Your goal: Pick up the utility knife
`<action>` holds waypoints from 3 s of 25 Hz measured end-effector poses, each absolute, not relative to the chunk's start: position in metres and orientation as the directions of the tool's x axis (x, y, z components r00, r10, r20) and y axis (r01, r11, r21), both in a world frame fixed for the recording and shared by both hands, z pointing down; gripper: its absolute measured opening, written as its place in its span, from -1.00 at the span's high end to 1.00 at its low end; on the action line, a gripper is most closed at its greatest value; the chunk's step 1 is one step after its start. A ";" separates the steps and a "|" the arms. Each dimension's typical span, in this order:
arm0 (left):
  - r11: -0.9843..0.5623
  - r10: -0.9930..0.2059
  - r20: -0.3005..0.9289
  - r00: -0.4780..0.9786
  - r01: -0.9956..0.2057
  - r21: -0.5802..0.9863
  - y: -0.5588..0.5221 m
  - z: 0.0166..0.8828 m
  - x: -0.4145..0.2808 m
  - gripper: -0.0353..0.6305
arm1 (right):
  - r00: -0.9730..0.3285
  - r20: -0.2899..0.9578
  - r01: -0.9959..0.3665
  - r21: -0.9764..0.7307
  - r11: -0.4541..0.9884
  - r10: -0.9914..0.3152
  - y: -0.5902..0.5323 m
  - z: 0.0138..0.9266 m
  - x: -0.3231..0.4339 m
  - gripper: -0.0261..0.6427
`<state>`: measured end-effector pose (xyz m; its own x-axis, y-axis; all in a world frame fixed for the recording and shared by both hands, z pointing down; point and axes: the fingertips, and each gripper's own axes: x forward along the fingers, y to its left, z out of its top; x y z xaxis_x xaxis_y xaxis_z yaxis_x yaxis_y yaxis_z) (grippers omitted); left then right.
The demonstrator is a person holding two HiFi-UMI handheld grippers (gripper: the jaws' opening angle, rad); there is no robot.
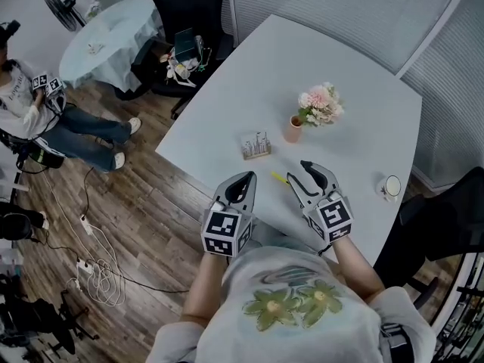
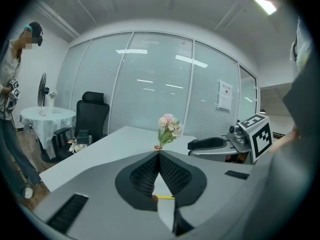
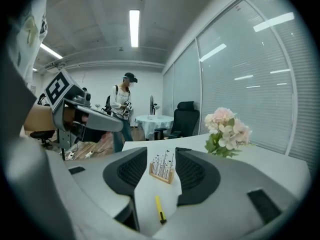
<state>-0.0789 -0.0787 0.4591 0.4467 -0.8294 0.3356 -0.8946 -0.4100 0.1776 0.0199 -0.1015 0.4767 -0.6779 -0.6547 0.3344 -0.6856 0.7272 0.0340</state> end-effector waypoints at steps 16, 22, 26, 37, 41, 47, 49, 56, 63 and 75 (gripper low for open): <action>-0.396 -0.810 0.377 0.448 -0.894 0.212 -0.108 0.484 -0.078 0.88 | -0.675 0.468 -0.647 -0.005 0.762 -0.570 -0.115 0.530 0.024 0.39; -0.392 -0.805 0.389 0.448 -0.894 0.218 -0.111 0.489 -0.082 0.88 | -0.662 0.507 -0.650 -0.022 0.760 -0.552 -0.118 0.549 0.025 0.39; -0.394 -0.797 0.401 0.452 -0.892 0.222 -0.114 0.496 -0.081 0.88 | -0.653 0.540 -0.647 -0.032 0.762 -0.532 -0.118 0.566 0.026 0.39; -0.404 -0.777 0.421 0.468 -0.884 0.237 -0.123 0.506 -0.081 0.88 | -0.631 0.611 -0.638 -0.059 0.768 -0.477 -0.118 0.601 0.025 0.39; -0.405 -0.771 0.429 0.470 -0.883 0.239 -0.127 0.508 -0.083 0.88 | -0.622 0.634 -0.633 -0.062 0.772 -0.459 -0.119 0.611 0.023 0.39; -0.404 -0.762 0.444 0.470 -0.882 0.241 -0.131 0.515 -0.085 0.88 | -0.601 0.676 -0.620 -0.058 0.782 -0.426 -0.116 0.633 0.025 0.39; -0.406 -0.758 0.449 0.473 -0.881 0.242 -0.133 0.517 -0.086 0.88 | -0.596 0.687 -0.614 -0.057 0.787 -0.415 -0.116 0.640 0.024 0.39; -0.411 -0.747 0.461 0.479 -0.878 0.246 -0.139 0.523 -0.086 0.88 | -0.581 0.728 -0.593 -0.072 0.802 -0.365 -0.112 0.661 0.023 0.37; -0.410 -0.741 0.470 0.479 -0.878 0.248 -0.144 0.527 -0.088 0.88 | -0.555 0.765 -0.576 -0.071 0.814 -0.327 -0.111 0.676 0.024 0.38; -0.406 -0.730 0.488 0.478 -0.878 0.252 -0.148 0.536 -0.088 0.88 | -0.511 0.814 -0.545 -0.058 0.836 -0.276 -0.108 0.700 0.028 0.38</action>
<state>-0.0883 -0.1476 0.5365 0.4778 -0.7304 0.4880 -0.8784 -0.4063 0.2518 0.0283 -0.1084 0.7001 -0.5108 -0.2765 0.8140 -0.5450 0.8364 -0.0579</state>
